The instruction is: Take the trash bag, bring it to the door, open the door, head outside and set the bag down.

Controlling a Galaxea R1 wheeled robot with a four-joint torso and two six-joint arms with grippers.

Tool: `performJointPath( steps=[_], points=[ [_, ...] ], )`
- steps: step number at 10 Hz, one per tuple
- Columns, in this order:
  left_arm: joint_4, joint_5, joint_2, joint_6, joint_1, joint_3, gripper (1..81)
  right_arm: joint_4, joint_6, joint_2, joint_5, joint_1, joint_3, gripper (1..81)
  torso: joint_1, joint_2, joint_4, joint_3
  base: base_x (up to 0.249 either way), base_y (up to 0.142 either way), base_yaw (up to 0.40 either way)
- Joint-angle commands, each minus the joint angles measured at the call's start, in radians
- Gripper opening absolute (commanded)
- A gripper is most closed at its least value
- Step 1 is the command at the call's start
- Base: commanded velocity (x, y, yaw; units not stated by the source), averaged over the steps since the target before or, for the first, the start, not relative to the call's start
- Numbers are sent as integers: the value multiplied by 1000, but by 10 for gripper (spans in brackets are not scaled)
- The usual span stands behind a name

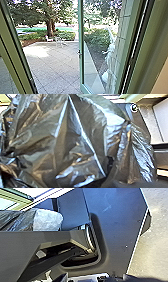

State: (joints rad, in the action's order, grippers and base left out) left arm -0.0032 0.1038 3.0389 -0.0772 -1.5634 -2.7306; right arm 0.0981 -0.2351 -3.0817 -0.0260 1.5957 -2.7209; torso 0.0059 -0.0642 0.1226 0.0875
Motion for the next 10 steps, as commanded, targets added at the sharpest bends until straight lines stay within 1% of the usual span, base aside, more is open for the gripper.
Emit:
performJointPath(
  steps=[1, 10],
  points=[
    [12, -49, -3, -4, 44, 3, 10, 9, 5, -19, 60, -41, 7, 811, 0, 0, 0, 0, 0, 0, 0],
    [11, -49, -3, -3, 39, 3, 10, 9, 7, -22, 58, -41, 7, 811, 0, 0, 0, 0, 0, 0, 0]
  ],
)
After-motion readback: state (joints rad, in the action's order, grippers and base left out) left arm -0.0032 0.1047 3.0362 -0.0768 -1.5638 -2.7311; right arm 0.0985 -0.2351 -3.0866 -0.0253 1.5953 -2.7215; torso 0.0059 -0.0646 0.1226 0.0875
